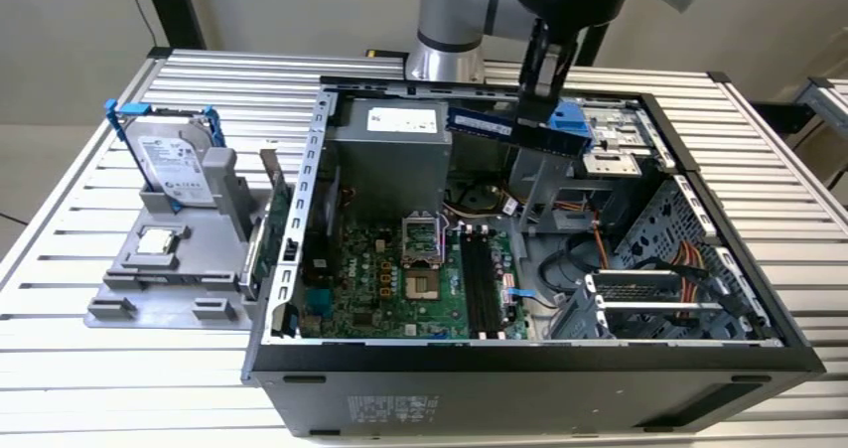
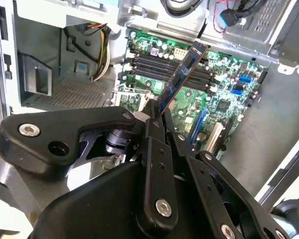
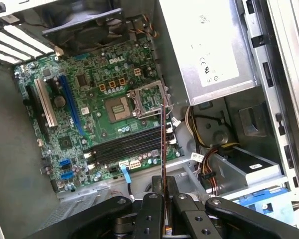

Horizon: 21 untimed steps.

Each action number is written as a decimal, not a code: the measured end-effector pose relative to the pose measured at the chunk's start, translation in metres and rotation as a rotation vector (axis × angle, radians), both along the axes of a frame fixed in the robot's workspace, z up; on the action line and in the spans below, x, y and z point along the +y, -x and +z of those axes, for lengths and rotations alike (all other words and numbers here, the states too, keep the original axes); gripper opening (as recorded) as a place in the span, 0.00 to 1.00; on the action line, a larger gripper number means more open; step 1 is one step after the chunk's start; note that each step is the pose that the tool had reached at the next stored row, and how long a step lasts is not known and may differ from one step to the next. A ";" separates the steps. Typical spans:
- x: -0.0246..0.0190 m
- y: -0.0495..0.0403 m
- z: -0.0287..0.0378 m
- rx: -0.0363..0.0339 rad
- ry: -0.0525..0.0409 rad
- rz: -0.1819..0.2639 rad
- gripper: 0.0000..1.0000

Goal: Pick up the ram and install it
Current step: 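Insert the ram into the slot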

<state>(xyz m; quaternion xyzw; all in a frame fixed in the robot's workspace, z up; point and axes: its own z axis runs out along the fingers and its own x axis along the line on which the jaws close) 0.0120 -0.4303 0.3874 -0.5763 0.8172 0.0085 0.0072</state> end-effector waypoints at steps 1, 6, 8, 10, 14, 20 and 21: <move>0.0000 0.0000 0.0000 0.0000 0.0000 -0.012 0.00; 0.0000 0.0000 0.0000 0.0000 0.0000 -0.065 0.00; 0.0000 0.0000 0.0000 0.0000 0.0001 -0.085 0.00; 0.0000 0.0000 0.0000 0.0000 0.0000 -0.106 0.00; 0.0000 0.0000 0.0001 0.0000 0.0001 -0.148 0.00; 0.0000 0.0000 0.0000 0.0000 -0.0001 -0.215 0.00; 0.0000 0.0000 0.0000 0.0000 0.0000 -0.227 0.00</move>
